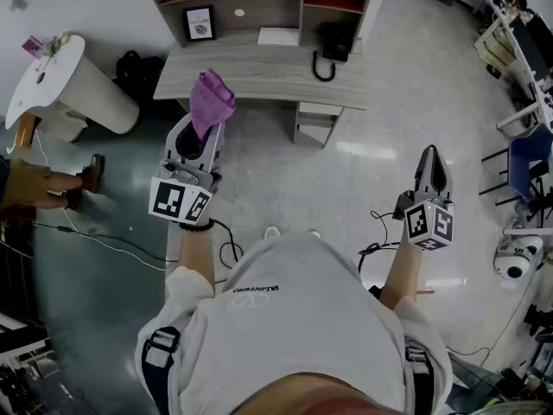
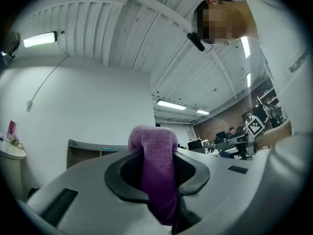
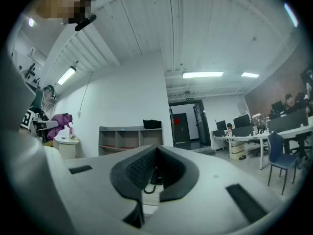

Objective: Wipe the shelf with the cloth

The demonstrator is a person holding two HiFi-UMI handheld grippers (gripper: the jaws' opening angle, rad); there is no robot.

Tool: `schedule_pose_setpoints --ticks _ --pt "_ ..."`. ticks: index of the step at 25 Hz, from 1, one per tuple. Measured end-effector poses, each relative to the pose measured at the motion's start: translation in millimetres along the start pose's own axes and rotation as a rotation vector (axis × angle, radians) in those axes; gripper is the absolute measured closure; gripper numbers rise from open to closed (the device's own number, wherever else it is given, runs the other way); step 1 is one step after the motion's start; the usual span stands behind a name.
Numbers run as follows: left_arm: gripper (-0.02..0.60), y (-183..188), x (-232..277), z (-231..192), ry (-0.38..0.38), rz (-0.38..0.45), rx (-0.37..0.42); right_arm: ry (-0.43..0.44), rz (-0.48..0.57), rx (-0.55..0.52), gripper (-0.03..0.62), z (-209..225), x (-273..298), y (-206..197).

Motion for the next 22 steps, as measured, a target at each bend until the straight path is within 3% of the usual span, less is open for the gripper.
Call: schedule_pose_setpoints --ticks 14,22 --pt "0.479 -0.3 9.1 13.3 0.013 -0.016 0.007 0.021 -0.009 0.008 0.594 15.5 2.0 -6.3" --pt "0.479 -0.8 24.6 37.7 0.025 -0.024 0.009 0.025 -0.007 0.034 0.594 46.8 1.3 -6.3"
Point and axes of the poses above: the fingertips, and each gripper's own axes: x forward along the fingers, z to its right, y out of its top, the point moved 9 cm from there along -x, backward along the fingers, and after that the axes turned 6 degrees about -z, right-handed, at the moved point
